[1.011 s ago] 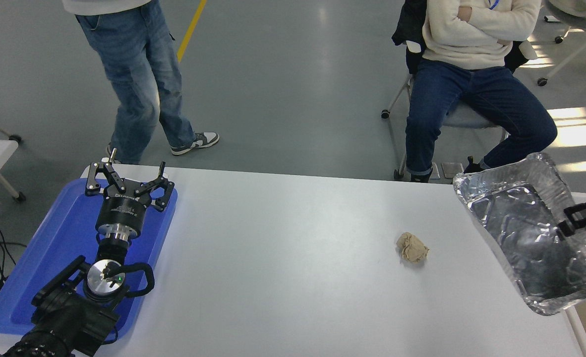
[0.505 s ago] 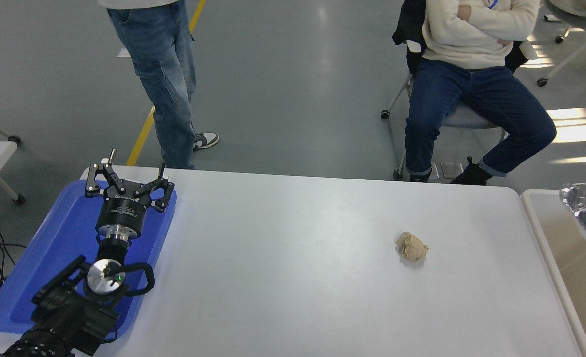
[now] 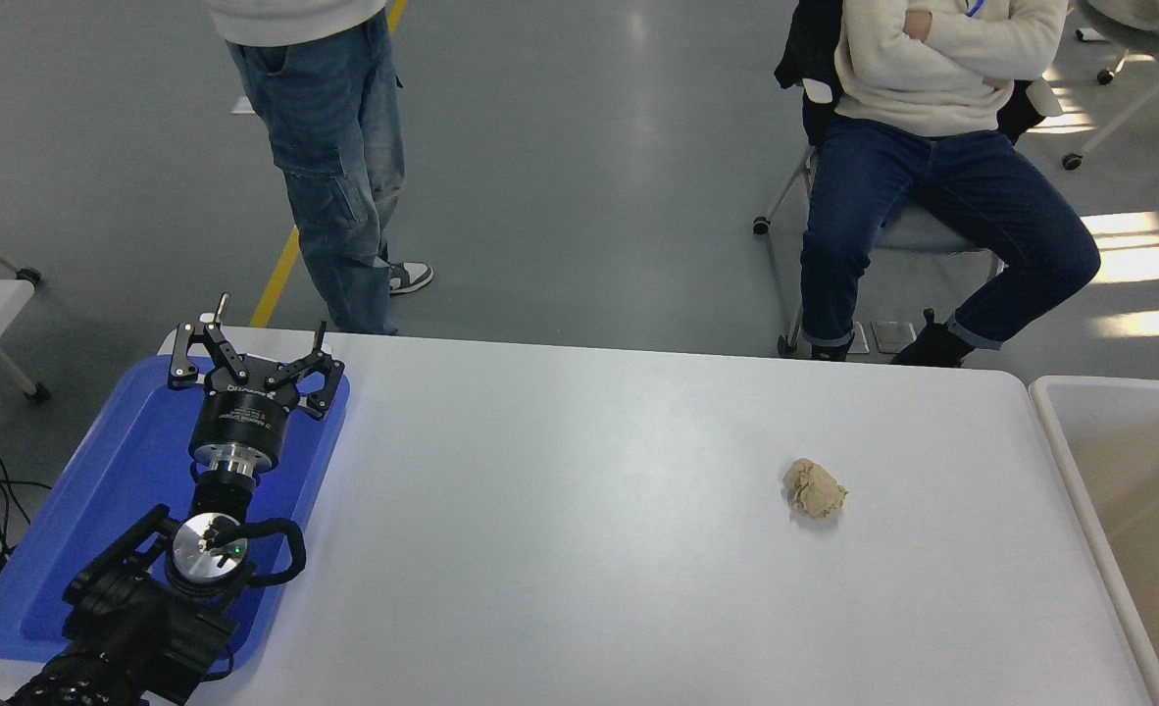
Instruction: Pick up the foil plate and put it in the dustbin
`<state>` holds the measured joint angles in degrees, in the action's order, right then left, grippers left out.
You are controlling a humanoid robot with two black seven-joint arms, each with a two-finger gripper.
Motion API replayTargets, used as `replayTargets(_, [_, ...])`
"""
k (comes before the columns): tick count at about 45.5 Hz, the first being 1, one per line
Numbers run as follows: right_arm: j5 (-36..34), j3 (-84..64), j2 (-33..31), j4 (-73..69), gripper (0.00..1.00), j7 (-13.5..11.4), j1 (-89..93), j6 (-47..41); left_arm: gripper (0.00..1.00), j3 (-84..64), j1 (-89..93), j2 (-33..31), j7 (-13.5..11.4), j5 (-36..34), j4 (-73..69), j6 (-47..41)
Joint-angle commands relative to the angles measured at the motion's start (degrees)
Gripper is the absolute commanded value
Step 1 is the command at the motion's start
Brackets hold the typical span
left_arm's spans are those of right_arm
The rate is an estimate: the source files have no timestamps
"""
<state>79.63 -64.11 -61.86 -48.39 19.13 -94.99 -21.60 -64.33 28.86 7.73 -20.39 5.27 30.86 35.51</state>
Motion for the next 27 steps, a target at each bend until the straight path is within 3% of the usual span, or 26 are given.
replayTargets(1, [-0.88,4.16,4.64,13.57,0.0,0.29,16.41,12.1,1.0,0.0,0.06,0.0,0.08,-0.09,0.07,0.0])
replayTargets(13, [-7.99,8.47,10.0,24.56,0.0,0.38,30.74,17.2,1.0,0.0,0.06,0.0,0.0,0.0,-0.01,0.0])
replayTargets(27, [-22.24,7.51,21.87,43.02,0.0,0.65,47.53,20.46,1.0,0.0,0.06,0.0,0.0,0.0,-0.01,0.0])
